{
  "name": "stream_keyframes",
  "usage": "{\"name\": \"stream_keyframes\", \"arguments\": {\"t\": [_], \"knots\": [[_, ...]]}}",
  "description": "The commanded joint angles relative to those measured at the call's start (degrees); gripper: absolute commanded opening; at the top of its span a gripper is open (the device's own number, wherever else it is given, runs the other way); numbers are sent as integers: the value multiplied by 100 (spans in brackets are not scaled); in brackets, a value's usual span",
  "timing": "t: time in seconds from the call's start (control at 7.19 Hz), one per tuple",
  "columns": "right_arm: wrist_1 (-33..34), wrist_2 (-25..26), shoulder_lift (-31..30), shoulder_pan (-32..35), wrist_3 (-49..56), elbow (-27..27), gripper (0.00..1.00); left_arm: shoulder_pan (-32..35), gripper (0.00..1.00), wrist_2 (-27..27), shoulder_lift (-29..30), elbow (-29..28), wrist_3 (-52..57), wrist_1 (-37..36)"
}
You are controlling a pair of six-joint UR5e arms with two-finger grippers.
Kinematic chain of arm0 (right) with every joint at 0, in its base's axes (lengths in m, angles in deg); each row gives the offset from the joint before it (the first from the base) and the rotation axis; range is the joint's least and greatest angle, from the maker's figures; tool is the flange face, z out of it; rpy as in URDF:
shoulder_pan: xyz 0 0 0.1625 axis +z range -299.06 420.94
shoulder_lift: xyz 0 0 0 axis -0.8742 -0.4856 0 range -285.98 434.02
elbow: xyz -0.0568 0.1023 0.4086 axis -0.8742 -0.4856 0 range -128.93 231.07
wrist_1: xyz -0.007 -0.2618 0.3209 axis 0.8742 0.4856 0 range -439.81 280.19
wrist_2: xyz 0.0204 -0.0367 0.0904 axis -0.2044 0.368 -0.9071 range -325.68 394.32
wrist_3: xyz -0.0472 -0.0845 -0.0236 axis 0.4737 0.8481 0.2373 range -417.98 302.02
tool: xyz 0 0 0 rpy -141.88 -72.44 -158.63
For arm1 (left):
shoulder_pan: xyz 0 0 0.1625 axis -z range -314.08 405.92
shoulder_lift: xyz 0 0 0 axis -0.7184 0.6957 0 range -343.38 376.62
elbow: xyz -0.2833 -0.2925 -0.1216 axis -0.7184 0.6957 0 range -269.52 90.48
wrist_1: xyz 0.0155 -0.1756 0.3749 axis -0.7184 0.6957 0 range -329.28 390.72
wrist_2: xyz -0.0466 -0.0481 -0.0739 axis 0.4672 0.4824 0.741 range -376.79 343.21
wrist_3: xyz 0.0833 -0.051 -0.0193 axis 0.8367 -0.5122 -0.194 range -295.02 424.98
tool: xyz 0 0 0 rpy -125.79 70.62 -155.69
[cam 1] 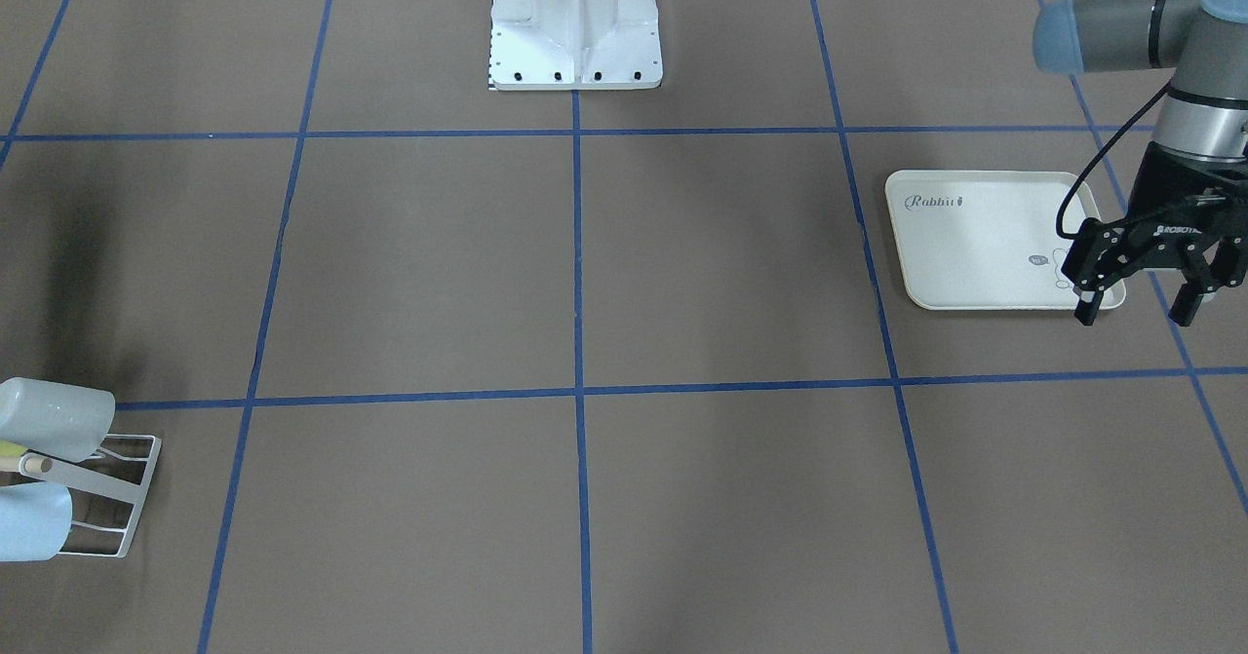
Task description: Transfer IKEA cup to right arm and place on rack
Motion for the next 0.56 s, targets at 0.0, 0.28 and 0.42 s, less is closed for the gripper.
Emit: {"name": "stream_keyframes", "arguments": {"t": [0.0,0.28,0.42], "knots": [[-127,2,-80,-47,0,-49,30,0,100,0,7,0,-22,0],[-127,20,-71,-169,-9,-49,100,0,100,0,7,0,-23,-9],[-127,11,-71,-170,-26,3,100,17,100,0,16,0,12,-9]]}}
